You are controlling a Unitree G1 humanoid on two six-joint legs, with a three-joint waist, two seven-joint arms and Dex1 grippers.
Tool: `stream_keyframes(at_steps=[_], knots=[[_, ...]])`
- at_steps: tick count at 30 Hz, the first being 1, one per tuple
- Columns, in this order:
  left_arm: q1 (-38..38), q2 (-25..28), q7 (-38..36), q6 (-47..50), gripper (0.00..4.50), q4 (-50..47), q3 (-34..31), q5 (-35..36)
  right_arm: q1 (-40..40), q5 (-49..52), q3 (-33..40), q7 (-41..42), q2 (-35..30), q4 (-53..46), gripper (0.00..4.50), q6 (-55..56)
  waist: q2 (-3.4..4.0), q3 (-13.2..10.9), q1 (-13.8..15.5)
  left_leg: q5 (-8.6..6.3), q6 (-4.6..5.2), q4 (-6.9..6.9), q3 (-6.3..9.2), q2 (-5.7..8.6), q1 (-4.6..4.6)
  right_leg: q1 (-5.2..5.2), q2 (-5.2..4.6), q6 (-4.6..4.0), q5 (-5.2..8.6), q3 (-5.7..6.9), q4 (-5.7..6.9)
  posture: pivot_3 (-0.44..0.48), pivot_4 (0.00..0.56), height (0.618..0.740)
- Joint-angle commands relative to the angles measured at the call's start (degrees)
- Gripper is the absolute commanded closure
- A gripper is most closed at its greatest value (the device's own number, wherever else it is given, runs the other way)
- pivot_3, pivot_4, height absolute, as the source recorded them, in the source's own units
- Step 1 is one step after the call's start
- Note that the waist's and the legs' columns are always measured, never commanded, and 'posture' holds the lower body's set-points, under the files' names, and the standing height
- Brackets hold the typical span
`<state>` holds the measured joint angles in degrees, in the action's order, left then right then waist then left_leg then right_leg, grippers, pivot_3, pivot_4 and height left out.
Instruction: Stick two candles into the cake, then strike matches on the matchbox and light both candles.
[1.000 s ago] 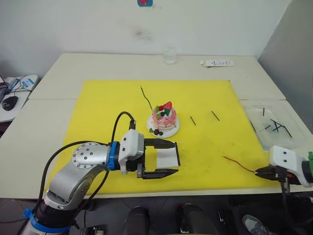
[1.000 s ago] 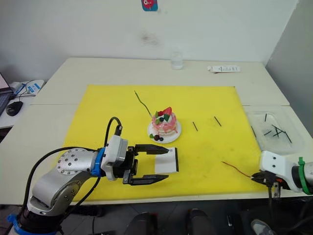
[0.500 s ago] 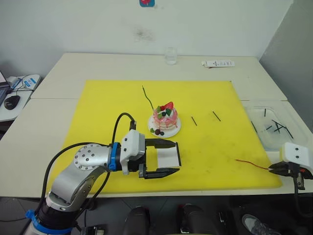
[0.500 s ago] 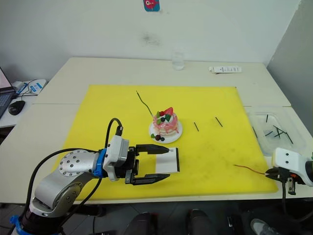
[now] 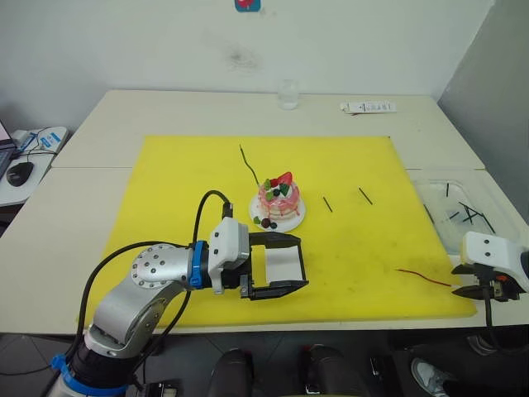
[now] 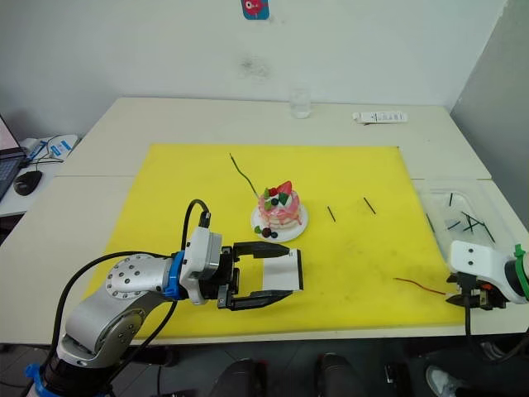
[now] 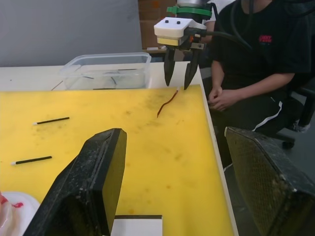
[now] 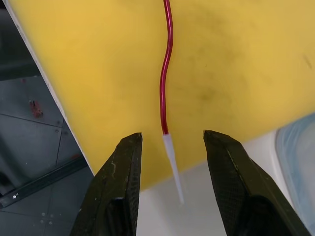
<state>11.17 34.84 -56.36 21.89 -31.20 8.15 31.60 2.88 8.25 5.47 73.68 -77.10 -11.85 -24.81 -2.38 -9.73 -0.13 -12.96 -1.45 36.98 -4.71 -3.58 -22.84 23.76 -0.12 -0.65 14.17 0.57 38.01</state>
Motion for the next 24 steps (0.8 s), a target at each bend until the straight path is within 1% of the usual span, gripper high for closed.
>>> stream_keyframes(at_steps=[1,8,9,10,11,15,18,24], knots=[[-0.7,-0.3,1.1,-0.2,0.93,-3.2,0.3,0.3,-0.6,-1.6,-1.6,0.5,-0.9,0.1,2.47,0.5,0.00,0.0,0.0,0.00,0.00,-0.01,0.00,0.00,-0.01,0.00,0.00,-0.01,0.01,0.00,-0.01,0.000,0.150,0.740],[-2.5,-0.2,2.7,0.5,0.93,-5.1,-0.1,0.4,-2.3,-4.4,-4.4,0.3,-0.6,5.3,2.47,5.9,0.01,0.0,0.0,0.00,0.00,0.01,-0.04,0.01,0.01,0.01,-0.02,-0.01,0.01,-0.03,0.01,0.000,0.150,0.740],[-2.5,-0.2,2.9,0.4,0.93,-5.1,-0.2,0.4,-3.1,-4.6,-4.8,-0.1,-0.1,5.7,2.83,6.0,0.01,0.0,0.0,0.00,0.00,0.01,-0.03,0.01,0.02,0.00,-0.02,-0.02,0.01,-0.01,0.03,0.000,0.150,0.740],[-2.4,-0.2,3.1,0.5,0.93,-5.1,-0.2,0.5,-3.7,-4.7,-5.2,-0.2,0.2,6.0,2.99,6.0,0.01,0.0,0.0,0.00,0.00,0.02,-0.02,0.01,0.03,0.00,-0.02,-0.02,0.01,-0.01,0.04,0.000,0.150,0.740],[-2.3,-0.2,3.2,0.6,0.93,-5.1,-0.2,0.5,-4.3,-4.8,-5.6,-0.3,0.5,6.2,3.27,5.9,0.01,0.0,0.0,0.00,0.00,0.03,-0.03,0.01,0.04,-0.01,-0.02,-0.01,0.01,-0.01,0.04,0.000,0.150,0.740],[-2.3,0.0,3.3,0.5,0.93,-5.3,-0.1,0.7,-4.8,-4.9,-6.3,0.2,1.0,6.1,3.27,5.9,0.02,0.0,0.0,0.00,0.00,0.03,-0.04,0.01,0.03,-0.01,-0.02,0.00,0.00,-0.03,0.04,0.000,0.150,0.740],[-1.8,0.8,1.5,-1.4,0.93,-5.4,0.6,-0.4,-4.4,-4.8,-6.3,0.2,1.2,5.4,3.27,5.6,0.02,0.0,0.0,0.00,0.00,0.02,-0.04,0.00,0.02,-0.01,-0.02,0.00,0.00,-0.03,0.02,0.000,0.150,0.740],[0.8,0.5,0.1,-1.6,0.93,-5.8,0.9,0.2,-4.1,-4.7,-6.4,0.4,1.3,4.8,3.27,5.2,0.02,0.0,0.0,0.00,0.00,0.03,-0.03,0.00,0.04,-0.01,-0.01,0.00,0.00,-0.02,0.04,0.000,0.150,0.740]])
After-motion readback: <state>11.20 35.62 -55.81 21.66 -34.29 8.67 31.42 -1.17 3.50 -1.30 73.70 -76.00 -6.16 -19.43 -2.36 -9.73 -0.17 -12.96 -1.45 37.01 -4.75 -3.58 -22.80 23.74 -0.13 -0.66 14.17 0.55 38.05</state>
